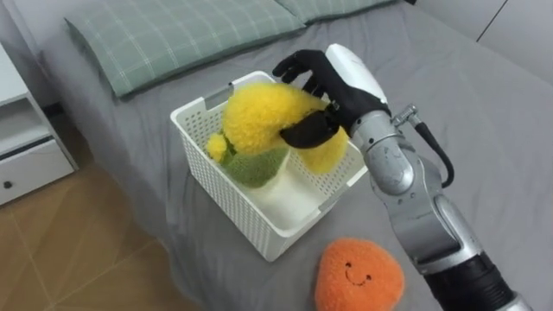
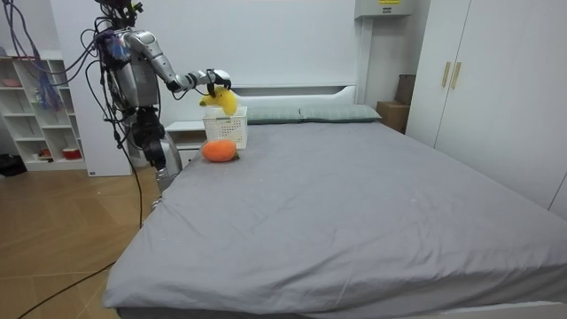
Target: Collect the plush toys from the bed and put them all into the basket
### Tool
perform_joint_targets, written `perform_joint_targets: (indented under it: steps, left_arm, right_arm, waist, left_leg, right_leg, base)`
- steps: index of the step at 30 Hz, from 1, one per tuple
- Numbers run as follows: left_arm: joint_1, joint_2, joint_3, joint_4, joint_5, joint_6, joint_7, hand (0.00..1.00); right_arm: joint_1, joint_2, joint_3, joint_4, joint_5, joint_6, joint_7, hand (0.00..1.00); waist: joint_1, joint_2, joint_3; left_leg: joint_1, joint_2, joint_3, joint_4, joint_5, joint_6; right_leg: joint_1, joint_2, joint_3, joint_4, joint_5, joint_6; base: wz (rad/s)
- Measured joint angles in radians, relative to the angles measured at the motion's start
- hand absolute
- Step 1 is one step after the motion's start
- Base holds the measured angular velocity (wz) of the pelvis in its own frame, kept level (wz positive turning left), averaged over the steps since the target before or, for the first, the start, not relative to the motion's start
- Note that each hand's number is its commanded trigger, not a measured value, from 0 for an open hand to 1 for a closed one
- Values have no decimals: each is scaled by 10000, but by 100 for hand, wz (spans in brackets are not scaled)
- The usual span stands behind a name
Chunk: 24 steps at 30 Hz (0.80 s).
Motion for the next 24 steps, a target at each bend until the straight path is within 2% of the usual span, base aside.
perform_joint_targets:
  steps: [2, 10, 24]
  left_arm:
    - [-29, 2, 0, 79, -141, -60, 64, 0]
    - [-142, -6, -7, 202, -153, -92, 198, 0]
    - [-159, -4, 5, 200, -144, -62, 199, 0]
  right_arm:
    - [0, -4, 139, 145, 17, 0, 32, 0]
    - [-148, 38, 163, 924, 38, 0, 32, 0]
    - [-310, 28, 143, 924, 324, 1, 91, 0]
  waist:
    - [-26, 25, 44]
    - [-3, 41, 74]
    - [-47, 40, 78]
  left_leg:
    - [-9, 13, 53, -27, -8, 10]
    - [89, 29, 207, -156, -35, 22]
    - [105, 31, 233, -187, -29, 38]
  right_leg:
    - [-26, 3, 33, 3, 21, -29]
    - [-57, 5, 257, 38, 40, -53]
    - [-60, 1, 298, 40, 43, -57]
  base:
    - [-7]
    - [-7]
    - [0]
